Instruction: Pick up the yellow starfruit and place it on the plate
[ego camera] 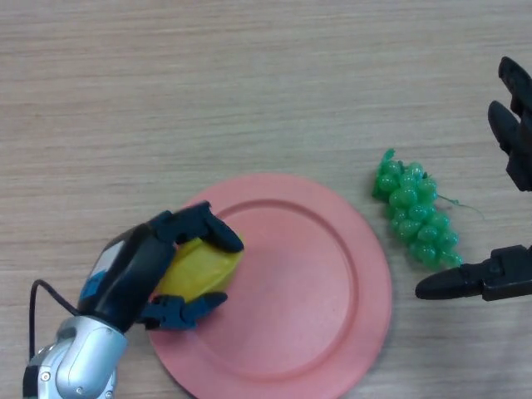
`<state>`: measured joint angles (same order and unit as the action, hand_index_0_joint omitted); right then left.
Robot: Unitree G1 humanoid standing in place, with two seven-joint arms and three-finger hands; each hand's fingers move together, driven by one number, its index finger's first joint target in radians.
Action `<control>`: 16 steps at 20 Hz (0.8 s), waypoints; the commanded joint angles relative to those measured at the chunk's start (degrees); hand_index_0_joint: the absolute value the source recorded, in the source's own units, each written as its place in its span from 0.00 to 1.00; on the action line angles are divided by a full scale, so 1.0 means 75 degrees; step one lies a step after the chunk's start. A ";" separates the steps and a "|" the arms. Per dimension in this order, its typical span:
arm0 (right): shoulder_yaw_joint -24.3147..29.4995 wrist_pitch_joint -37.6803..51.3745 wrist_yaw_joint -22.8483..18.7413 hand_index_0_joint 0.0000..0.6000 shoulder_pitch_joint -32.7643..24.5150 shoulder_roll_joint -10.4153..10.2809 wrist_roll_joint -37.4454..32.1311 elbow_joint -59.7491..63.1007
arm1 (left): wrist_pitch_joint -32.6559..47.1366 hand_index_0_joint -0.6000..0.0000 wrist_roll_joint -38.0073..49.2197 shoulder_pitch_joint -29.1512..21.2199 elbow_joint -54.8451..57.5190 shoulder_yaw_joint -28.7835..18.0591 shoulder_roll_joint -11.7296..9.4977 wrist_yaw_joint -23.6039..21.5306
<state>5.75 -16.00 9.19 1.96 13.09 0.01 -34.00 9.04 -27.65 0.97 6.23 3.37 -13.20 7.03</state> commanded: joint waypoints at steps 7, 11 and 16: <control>0.0274 0.0940 -0.0070 0.00 -0.0120 0.0132 -0.0035 -0.0498 | 0.0294 1.00 0.0570 -0.0108 0.1133 -0.0707 -0.0248 0.0348; 0.0264 0.0910 -0.0088 0.00 -0.0173 0.0139 -0.0029 -0.0520 | 0.0307 1.00 0.1344 -0.0338 0.1813 -0.1265 -0.0333 -0.0124; 0.0233 0.0928 -0.0145 0.00 -0.0339 0.0176 0.0029 -0.0459 | 0.0343 1.00 0.2517 -0.0771 0.2049 -0.2093 -0.0603 -0.0588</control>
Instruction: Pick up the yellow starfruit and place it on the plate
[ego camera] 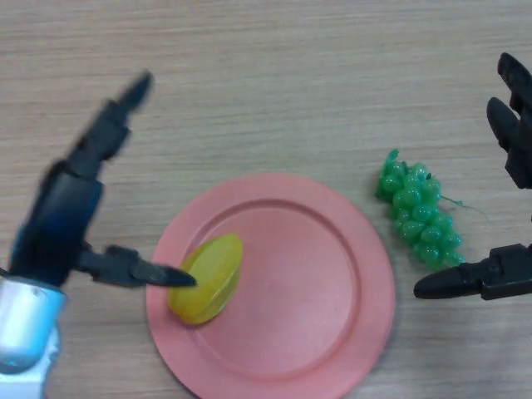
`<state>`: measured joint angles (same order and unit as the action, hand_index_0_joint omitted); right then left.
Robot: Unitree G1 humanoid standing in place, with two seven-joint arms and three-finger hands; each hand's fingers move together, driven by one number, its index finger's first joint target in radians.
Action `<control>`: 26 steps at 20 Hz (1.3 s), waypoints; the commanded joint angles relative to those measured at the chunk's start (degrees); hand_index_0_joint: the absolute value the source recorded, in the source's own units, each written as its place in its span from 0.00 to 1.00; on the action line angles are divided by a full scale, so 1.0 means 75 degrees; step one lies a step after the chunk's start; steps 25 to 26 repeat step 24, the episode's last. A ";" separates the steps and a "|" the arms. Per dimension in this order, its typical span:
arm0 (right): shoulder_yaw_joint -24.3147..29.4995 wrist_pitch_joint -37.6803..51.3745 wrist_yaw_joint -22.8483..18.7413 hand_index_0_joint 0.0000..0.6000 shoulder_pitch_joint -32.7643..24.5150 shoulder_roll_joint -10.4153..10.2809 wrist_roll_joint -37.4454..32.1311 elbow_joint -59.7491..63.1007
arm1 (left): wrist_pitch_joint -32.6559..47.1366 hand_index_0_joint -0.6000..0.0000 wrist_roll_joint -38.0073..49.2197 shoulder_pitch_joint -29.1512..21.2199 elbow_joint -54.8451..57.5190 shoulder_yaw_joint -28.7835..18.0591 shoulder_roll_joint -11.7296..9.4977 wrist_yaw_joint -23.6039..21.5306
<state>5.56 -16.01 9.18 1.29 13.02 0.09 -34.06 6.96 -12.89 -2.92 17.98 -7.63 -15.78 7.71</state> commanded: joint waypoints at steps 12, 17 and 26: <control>0.0149 0.0671 -0.0078 0.00 -0.0180 0.0115 -0.0464 -0.0650 | -0.1256 1.00 0.3898 0.0298 0.0513 -0.1736 -0.0525 0.1121; 0.0097 0.0571 -0.0030 0.00 -0.0325 0.0163 -0.0478 -0.0596 | -0.1112 1.00 0.3683 0.0204 0.0472 -0.1693 -0.0526 0.1106; 0.0051 0.0599 -0.0046 0.00 -0.0290 0.0144 -0.0405 -0.0596 | -0.1085 1.00 0.3400 0.0192 0.0556 -0.1524 -0.0479 0.0979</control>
